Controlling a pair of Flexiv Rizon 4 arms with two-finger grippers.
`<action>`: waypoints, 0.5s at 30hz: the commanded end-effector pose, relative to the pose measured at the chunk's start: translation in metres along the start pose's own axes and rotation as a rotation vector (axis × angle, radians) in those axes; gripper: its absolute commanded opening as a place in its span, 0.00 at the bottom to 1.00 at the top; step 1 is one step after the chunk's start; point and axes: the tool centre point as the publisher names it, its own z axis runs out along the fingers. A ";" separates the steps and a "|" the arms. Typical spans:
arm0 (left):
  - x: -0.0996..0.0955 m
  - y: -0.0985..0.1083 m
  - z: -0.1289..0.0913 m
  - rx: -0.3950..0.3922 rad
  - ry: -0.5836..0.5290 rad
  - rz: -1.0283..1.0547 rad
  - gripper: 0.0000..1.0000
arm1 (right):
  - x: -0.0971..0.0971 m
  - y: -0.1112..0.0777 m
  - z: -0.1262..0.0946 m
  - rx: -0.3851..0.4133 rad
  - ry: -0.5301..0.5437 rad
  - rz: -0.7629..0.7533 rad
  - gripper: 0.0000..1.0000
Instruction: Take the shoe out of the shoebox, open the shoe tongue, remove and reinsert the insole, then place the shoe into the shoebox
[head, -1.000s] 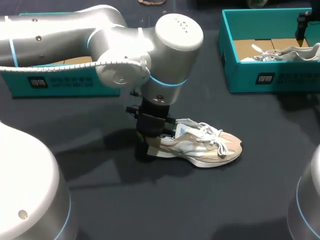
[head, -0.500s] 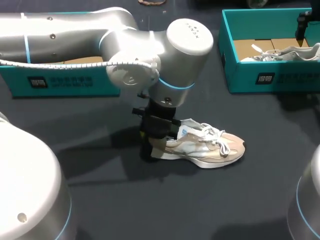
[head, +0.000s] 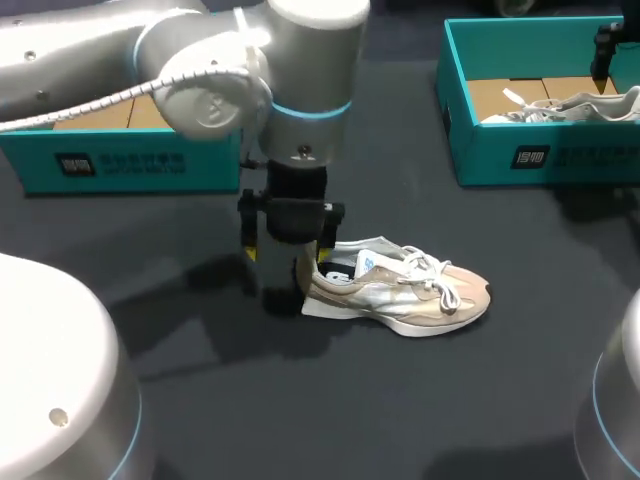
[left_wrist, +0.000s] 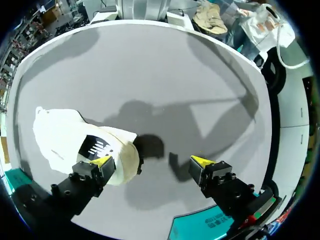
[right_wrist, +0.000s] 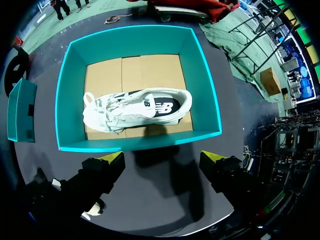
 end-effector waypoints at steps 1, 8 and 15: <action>0.051 -0.006 -0.033 0.164 -0.252 -0.236 1.00 | 0.000 0.000 0.000 -0.001 0.000 0.001 1.00; 0.055 -0.010 -0.035 0.184 -0.253 -0.242 1.00 | 0.000 0.000 0.000 -0.001 0.000 0.001 1.00; 0.062 -0.007 -0.041 0.237 -0.330 -0.392 1.00 | 0.000 0.000 0.000 -0.001 0.000 0.001 1.00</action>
